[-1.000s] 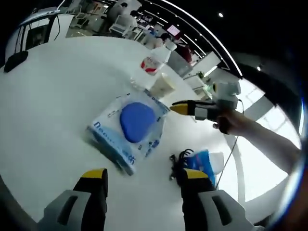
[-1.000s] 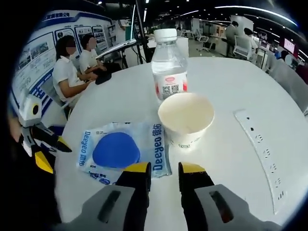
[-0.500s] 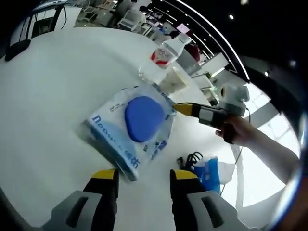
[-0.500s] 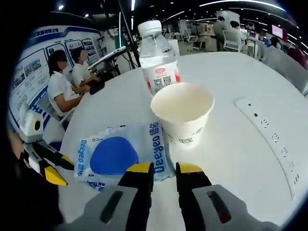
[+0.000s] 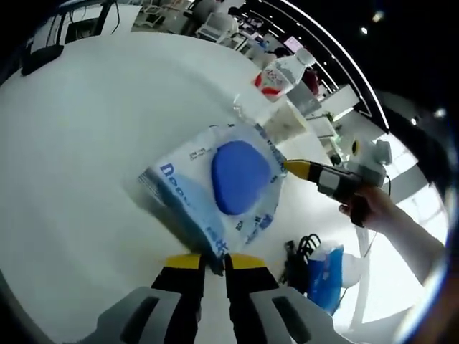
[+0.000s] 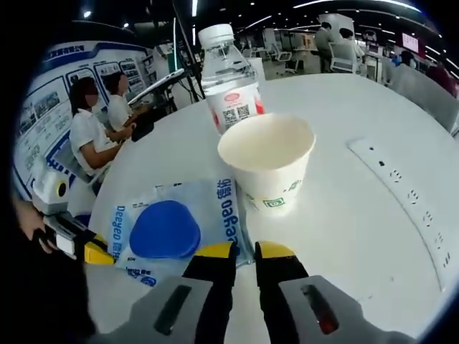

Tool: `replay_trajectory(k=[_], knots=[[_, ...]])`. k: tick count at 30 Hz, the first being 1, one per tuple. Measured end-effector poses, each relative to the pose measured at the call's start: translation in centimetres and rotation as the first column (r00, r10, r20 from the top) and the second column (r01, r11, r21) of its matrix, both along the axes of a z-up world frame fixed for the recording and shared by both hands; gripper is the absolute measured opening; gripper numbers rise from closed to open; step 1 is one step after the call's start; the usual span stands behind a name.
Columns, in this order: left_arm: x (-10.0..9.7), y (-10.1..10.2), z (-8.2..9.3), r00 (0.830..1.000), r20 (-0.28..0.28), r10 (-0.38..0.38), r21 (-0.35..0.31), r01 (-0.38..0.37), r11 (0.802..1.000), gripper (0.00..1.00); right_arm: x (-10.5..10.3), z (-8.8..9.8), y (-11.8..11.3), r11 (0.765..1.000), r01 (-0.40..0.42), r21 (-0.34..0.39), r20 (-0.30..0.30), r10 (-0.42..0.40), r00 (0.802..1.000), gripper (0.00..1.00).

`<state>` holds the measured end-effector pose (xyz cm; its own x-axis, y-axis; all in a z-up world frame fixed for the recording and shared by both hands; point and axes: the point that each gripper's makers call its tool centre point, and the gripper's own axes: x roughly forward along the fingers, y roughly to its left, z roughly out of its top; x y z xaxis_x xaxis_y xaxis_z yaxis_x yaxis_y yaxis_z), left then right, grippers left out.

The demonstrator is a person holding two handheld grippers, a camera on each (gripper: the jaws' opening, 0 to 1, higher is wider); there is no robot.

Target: Arrange the tabletop items into an orderly group along one side of the table until the central work area is clear of visible clutter.

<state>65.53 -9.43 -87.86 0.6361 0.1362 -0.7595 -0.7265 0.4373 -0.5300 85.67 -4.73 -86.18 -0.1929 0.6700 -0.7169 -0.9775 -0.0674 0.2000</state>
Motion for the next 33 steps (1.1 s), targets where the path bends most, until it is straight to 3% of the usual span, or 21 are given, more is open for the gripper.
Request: replay_trajectory(k=[7, 12, 21, 33], knots=[[0.1, 0.1, 0.0, 0.999, 0.012, 0.039, -0.014, -0.038, 0.999, 0.05, 0.0, -0.1, -0.2, 1.000, -0.004, 0.020, -0.003, 0.004, 1.000, 0.00], [0.3, 0.2, 0.2, 0.999, 0.032, 0.027, -0.019, -0.026, 0.999, 0.02, -0.4, 0.2, 0.0, 1.000, -0.017, 0.023, -0.012, 0.018, 1.000, 0.00], [0.7, -0.5, 1.4, 0.997, 0.070, -0.015, -0.003, 0.015, 1.000, 0.00, -0.4, 0.7, -0.7, 0.999, -0.053, 0.014, 0.055, 0.052, 0.997, 0.00], [-0.8, -0.6, 3.3, 0.994, 0.102, -0.051, 0.044, 0.046, 0.998, 0.00, -2.4, 4.1, -1.1, 0.996, -0.055, 0.067, 0.071, 0.051, 0.996, 0.00]])
